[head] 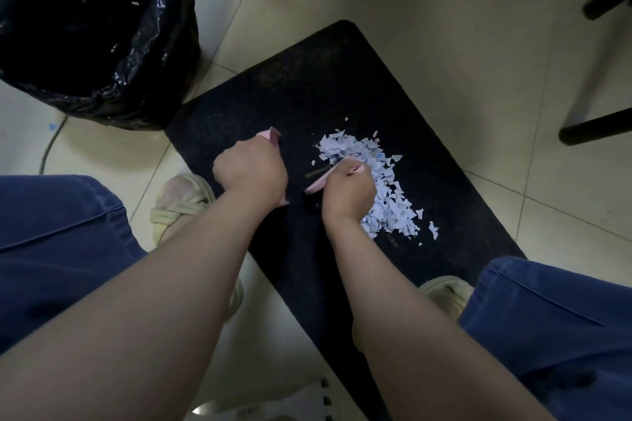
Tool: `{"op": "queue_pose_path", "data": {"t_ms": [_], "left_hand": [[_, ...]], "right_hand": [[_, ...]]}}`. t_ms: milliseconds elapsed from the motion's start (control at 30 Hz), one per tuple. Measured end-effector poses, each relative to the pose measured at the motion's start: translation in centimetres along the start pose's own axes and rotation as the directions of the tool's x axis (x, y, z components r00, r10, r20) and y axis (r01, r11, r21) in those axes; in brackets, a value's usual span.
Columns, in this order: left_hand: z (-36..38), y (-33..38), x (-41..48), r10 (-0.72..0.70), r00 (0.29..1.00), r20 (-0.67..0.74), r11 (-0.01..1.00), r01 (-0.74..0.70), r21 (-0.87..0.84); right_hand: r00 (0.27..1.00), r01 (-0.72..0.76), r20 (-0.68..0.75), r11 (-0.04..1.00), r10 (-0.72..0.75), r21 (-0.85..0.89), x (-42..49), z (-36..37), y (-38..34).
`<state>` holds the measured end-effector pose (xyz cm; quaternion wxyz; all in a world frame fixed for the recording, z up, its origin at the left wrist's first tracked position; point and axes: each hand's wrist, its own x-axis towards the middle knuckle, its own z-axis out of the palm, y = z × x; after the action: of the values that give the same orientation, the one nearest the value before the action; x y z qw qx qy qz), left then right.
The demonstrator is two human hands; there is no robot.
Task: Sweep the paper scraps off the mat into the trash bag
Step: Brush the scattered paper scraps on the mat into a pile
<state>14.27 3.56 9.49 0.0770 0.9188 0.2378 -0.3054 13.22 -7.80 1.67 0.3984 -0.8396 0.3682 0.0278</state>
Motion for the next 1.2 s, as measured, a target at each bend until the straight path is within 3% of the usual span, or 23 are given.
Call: {"op": "queue_pose_path", "data": {"t_ms": [133, 233, 300, 400, 500, 833, 933, 1000, 1133, 1200], "left_hand": [[0.1, 0.6, 0.6, -0.015, 0.999, -0.036, 0.999, 0.014, -0.032], [0.7, 0.8, 0.8, 0.004, 0.996, -0.094, 0.999, -0.007, -0.033], [0.9, 1.0, 1.0, 0.012, 0.994, -0.108, 1.000, -0.015, -0.024], [0.8, 1.0, 1.3, -0.002, 0.995, -0.104, 1.000, 0.001, -0.016], [0.8, 1.0, 1.5, -0.012, 0.995, -0.099, 1.000, 0.010, -0.023], [0.8, 1.1, 2.0, -0.028, 0.994, -0.101, 0.999, 0.025, -0.037], [0.5, 1.2, 2.2, -0.033, 0.994, -0.102, 0.999, 0.029, -0.040], [0.4, 1.2, 2.4, -0.035, 0.995, -0.098, 0.999, 0.031, -0.039], [0.2, 1.7, 2.5, -0.027, 0.996, -0.085, 1.000, 0.026, -0.017], [0.0, 2.1, 2.2, -0.001, 0.998, -0.070, 1.000, 0.002, 0.007]], "right_hand": [[0.985, 0.105, 0.128, 0.988, -0.119, 0.110, -0.5, 1.0, -0.4], [0.963, 0.070, 0.250, 0.990, -0.098, 0.119, 0.4, 2.3, -0.6], [0.976, 0.013, 0.216, 0.999, -0.021, 0.039, 1.0, 2.2, -0.7], [0.999, -0.022, 0.032, 0.999, 0.023, -0.037, 0.7, 0.8, -0.5], [0.996, -0.037, -0.075, 0.996, 0.043, 0.080, -0.3, 0.3, -0.2], [0.989, 0.104, 0.071, 0.962, -0.126, 0.251, 2.0, 2.7, -3.2], [0.980, 0.060, 0.168, 0.963, -0.107, 0.262, 3.9, 4.3, -4.2], [0.971, 0.021, 0.230, 0.983, -0.063, 0.181, 4.8, 4.3, -4.6], [0.995, -0.031, 0.092, 0.999, 0.033, -0.027, 4.8, 2.1, -4.6], [1.000, -0.018, 0.017, 1.000, 0.018, 0.017, 3.9, 1.5, -4.3]]}}
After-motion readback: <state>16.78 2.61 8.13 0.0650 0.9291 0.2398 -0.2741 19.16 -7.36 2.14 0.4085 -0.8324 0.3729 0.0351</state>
